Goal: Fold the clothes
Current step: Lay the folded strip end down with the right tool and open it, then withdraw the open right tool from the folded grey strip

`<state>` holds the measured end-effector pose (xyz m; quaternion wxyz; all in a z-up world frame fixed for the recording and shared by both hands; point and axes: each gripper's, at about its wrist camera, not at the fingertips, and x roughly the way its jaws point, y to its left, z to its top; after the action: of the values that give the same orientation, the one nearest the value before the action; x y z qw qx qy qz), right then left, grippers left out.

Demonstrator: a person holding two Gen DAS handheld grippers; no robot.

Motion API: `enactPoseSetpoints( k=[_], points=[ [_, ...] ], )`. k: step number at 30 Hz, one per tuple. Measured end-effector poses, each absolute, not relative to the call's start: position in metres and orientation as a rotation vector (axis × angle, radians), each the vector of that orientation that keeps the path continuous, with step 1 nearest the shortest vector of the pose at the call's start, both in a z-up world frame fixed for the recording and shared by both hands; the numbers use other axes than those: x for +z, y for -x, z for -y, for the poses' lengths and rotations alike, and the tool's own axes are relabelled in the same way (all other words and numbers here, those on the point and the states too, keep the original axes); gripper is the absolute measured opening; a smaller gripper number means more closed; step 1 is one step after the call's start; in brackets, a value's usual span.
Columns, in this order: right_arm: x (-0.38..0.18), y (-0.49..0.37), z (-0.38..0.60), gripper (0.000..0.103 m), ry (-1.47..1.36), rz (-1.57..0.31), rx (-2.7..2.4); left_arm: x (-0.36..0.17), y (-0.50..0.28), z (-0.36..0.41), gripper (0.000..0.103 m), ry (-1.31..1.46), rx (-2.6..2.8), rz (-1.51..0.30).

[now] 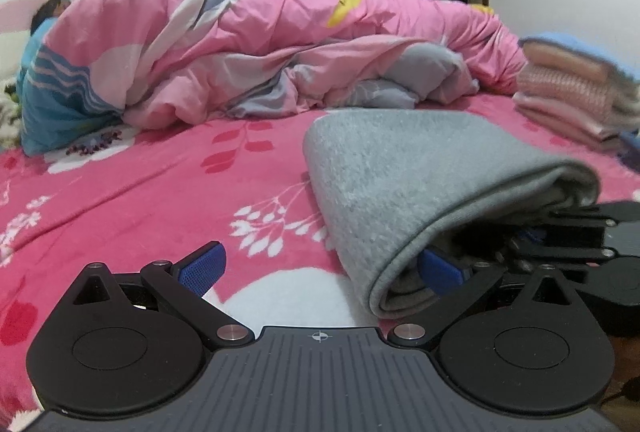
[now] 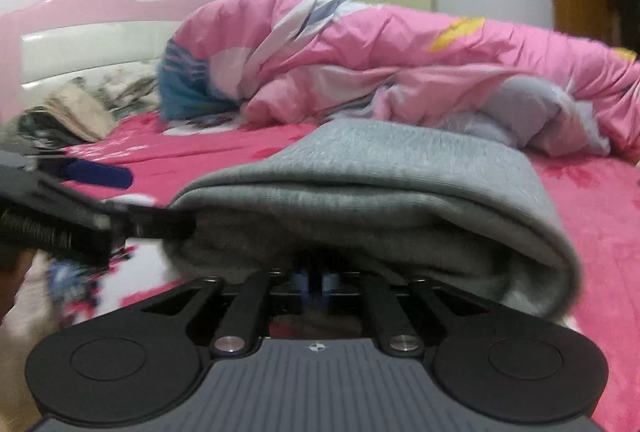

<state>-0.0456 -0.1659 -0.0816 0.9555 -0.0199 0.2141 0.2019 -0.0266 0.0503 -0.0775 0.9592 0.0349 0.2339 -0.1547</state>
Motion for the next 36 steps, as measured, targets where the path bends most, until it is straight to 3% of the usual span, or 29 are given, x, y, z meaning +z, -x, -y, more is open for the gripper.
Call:
enactPoseSetpoints(
  k=[1, 2, 10, 17, 26, 31, 36],
  points=[
    [-0.075, 0.052, 0.176, 0.041, 0.029, -0.441, 0.458, -0.074, 0.029, -0.055, 0.103, -0.054, -0.325, -0.477],
    [-0.068, 0.059, 0.186, 0.042, 0.019, -0.442, 0.506, -0.071, 0.031, -0.060, 0.103, -0.035, -0.338, -0.475],
    [-0.014, 0.073, 0.222, 0.039, -0.004, -0.207, 0.383, -0.049, 0.014, -0.050, 0.103, 0.071, -0.390, -0.402],
    [-0.073, 0.046, 0.216, 0.037, 0.077, -0.378, 0.236, -0.086, -0.003, -0.015, 0.103, -0.087, -0.354, -0.522],
    [-0.042, 0.070, 0.206, 0.034, 0.133, -0.253, 0.235, -0.094, -0.007, -0.023, 0.103, -0.031, -0.359, -0.568],
    [-0.084, 0.063, 0.208, 0.034, 0.160, -0.306, 0.252, -0.095, -0.006, -0.021, 0.103, -0.030, -0.365, -0.586],
    [-0.084, 0.067, 0.212, 0.034, 0.140, -0.283, 0.269, -0.081, 0.004, -0.023, 0.103, -0.050, -0.348, -0.540]
  ],
)
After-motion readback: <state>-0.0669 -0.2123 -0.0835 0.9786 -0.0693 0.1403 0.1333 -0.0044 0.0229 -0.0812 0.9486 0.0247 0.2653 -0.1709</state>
